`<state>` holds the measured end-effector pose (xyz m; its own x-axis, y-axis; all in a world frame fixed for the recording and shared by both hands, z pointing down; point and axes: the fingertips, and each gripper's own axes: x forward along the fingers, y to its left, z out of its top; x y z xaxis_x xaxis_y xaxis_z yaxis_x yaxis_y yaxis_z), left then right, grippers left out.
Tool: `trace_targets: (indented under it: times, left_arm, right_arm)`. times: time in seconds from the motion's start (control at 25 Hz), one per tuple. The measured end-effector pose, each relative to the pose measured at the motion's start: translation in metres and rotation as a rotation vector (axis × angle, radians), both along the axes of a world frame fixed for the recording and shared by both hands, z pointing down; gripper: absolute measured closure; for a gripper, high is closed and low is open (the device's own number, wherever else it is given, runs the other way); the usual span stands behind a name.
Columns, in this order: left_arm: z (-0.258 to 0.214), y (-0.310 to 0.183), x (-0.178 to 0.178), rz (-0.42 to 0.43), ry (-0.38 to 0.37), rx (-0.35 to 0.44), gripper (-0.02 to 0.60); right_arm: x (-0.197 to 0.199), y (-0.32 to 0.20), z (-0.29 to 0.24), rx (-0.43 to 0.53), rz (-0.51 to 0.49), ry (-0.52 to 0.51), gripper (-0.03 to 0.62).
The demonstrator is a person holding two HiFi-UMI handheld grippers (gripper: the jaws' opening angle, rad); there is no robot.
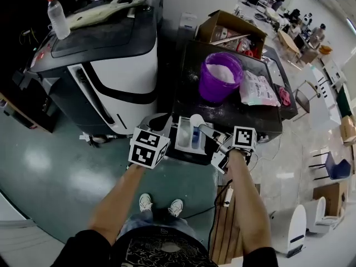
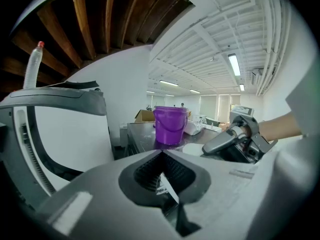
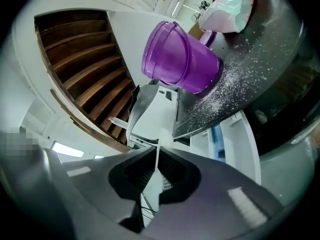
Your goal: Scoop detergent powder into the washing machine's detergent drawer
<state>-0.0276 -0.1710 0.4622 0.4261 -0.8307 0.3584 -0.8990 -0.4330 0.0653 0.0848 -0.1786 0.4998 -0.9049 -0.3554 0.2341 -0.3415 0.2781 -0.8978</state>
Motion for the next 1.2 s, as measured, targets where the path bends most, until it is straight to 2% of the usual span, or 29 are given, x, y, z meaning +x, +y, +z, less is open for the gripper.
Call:
trace_targets:
  times: [0.32, 0.52, 1.2]
  left_arm:
    - [0.015, 0.005, -0.003, -0.053, -0.019, -0.032, 0.581]
    - [0.02, 0.006, -0.008, -0.074, -0.024, -0.041, 0.581]
    - [0.033, 0.01, -0.005, -0.076, -0.03, -0.067, 0.581]
  right_arm:
    - [-0.003, -0.005, 0.023, 0.004, -0.116, 0.075, 0.557]
    - [-0.005, -0.004, 0.034, -0.019, -0.146, 0.095, 0.557]
    - [-0.006, -0.002, 0.063, 0.035, -0.242, 0.302, 0.559]
